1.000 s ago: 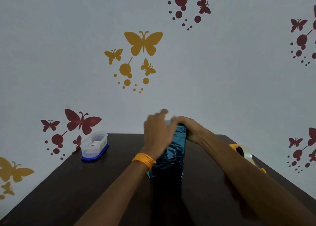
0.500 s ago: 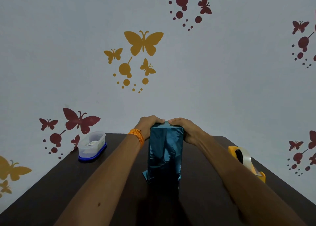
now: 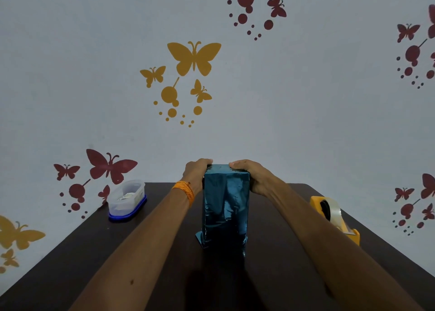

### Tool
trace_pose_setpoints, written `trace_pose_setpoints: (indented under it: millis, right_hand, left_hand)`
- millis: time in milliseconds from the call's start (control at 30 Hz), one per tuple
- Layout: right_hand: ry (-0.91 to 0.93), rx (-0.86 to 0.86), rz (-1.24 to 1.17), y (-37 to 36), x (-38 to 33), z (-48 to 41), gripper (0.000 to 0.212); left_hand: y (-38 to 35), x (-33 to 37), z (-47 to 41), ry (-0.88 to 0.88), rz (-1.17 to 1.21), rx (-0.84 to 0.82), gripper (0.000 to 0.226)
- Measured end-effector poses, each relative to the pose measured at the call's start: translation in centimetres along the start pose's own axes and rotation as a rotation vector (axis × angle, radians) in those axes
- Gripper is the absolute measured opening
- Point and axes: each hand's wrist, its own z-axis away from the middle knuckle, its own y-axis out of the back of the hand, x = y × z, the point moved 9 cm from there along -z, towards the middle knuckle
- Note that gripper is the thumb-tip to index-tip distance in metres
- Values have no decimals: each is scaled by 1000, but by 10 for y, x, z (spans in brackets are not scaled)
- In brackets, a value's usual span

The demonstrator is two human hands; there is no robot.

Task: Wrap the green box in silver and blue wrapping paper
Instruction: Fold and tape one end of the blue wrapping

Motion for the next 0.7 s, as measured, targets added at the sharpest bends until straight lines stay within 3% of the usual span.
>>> trace_pose_setpoints:
  millis: [67, 267, 433, 600, 700]
  right_hand:
    - [0, -7, -5, 0, 1, -2, 11]
    - [-4, -35, 1, -2, 5, -6, 7]
    - [-8, -61, -23, -3, 11, -12, 23]
    - [0, -43, -51, -3, 13, -11, 44]
    - [12, -28, -56, -2, 12, -11, 43]
  left_hand:
    - [-4, 2, 7, 10, 12, -47, 41]
    - [-12, -2, 8, 127, -25, -113, 14]
    - [-13, -7, 5, 140, 50, -117, 9]
    - [-4, 10, 8, -193, -167, -135, 23]
    - [2, 7, 8, -226, -242, -179, 29]
